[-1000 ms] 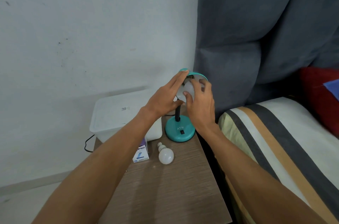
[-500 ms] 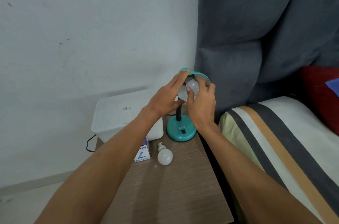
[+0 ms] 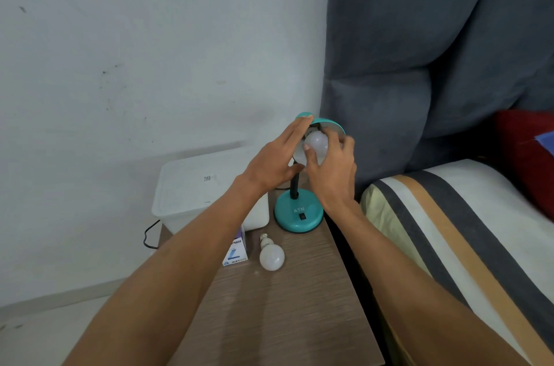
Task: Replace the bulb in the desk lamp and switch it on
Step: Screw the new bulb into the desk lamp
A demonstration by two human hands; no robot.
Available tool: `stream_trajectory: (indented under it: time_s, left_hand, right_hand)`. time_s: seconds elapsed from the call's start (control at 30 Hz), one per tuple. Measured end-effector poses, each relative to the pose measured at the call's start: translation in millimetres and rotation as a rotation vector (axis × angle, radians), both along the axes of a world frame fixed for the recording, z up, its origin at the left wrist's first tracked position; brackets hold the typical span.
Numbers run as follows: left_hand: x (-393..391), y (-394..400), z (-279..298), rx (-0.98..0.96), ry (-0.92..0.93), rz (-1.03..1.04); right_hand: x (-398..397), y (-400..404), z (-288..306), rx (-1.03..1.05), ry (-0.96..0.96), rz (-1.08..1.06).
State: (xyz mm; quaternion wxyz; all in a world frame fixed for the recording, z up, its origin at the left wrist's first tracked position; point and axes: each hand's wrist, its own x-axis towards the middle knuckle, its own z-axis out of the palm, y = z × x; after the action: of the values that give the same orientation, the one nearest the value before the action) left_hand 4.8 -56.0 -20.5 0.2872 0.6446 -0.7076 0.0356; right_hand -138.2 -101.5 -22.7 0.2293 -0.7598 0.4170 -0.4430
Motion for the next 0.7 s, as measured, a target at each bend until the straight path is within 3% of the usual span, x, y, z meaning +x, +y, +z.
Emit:
stream_trajectory:
  time_s: [0.23,0.4,0.5,0.57,0.7]
  left_hand:
    - [0.4,0.7,0.3,-0.003,-0.005,0.004]
    - [-0.3,-0.4,-0.5,0.005,-0.009,-0.002]
    - [0.2,1.0,1.2,-0.003,-0.003,-0.004]
    - [0.0,0.9,2.1,0.0,-0.01,-0.004]
    - [-0.3,0.7,-0.1,-0.005,-0.004,-0.005]
  right_hand:
    - [-0.4,-11.9,-1.6,0.108,0.018,-0.065]
    - [-0.2,-10.0,-5.4,-0.177,0.12,0.036]
    - [-1.7,-11.3,-9.7,-0.22,0.214,0.07]
    - [-2.8,-12.4,-9.8,-0.162,0.179,0.074]
    - [0.3,-14.1,0.2,0.171,0.023,-0.054]
